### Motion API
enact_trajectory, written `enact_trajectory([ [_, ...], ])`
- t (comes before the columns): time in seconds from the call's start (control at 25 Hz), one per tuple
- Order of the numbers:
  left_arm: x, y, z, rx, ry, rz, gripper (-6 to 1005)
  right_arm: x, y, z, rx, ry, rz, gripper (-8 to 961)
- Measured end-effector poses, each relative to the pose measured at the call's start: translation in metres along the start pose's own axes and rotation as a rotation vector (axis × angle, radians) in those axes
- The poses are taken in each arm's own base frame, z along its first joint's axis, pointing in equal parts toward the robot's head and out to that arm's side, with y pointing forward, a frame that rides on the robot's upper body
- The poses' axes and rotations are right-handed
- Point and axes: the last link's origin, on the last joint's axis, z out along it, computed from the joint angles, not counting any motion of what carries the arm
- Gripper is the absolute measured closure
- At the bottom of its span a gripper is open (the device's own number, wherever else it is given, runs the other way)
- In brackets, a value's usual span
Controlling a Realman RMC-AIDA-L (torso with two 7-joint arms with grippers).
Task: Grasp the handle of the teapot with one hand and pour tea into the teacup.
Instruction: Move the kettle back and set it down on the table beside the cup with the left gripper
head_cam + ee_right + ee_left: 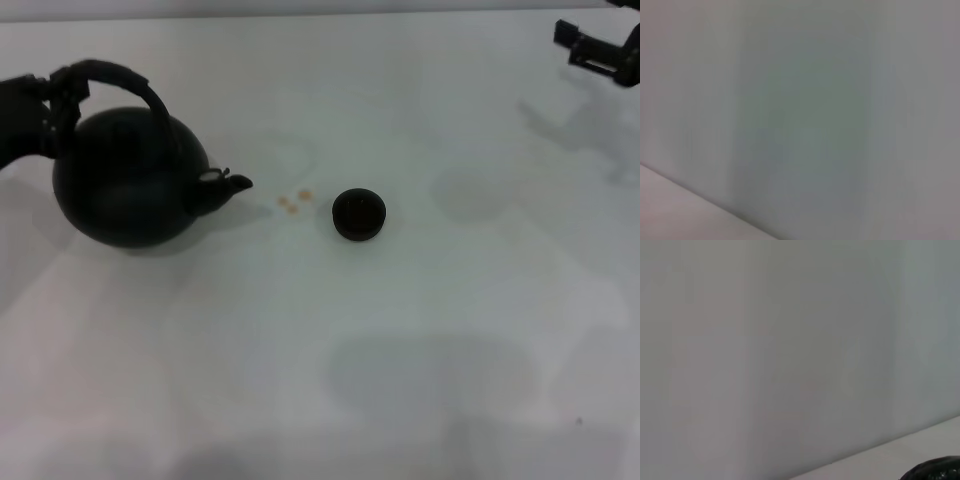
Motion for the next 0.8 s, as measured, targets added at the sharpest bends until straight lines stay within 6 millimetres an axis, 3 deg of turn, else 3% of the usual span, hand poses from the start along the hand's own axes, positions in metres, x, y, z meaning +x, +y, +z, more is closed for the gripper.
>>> enact_trajectory([
  [0.24,-0.018,0.002,-0.007,0.004,0.053,-0.012,873,-0.024,-0.018,-0.013,-0.029,-0.013,-0.011,98],
  [0.8,-0.036,0.001,-0.015,0.017,0.075,-0.088,873,-0.017,-0.012,-0.017,-0.033,-0.018,0.008,98],
])
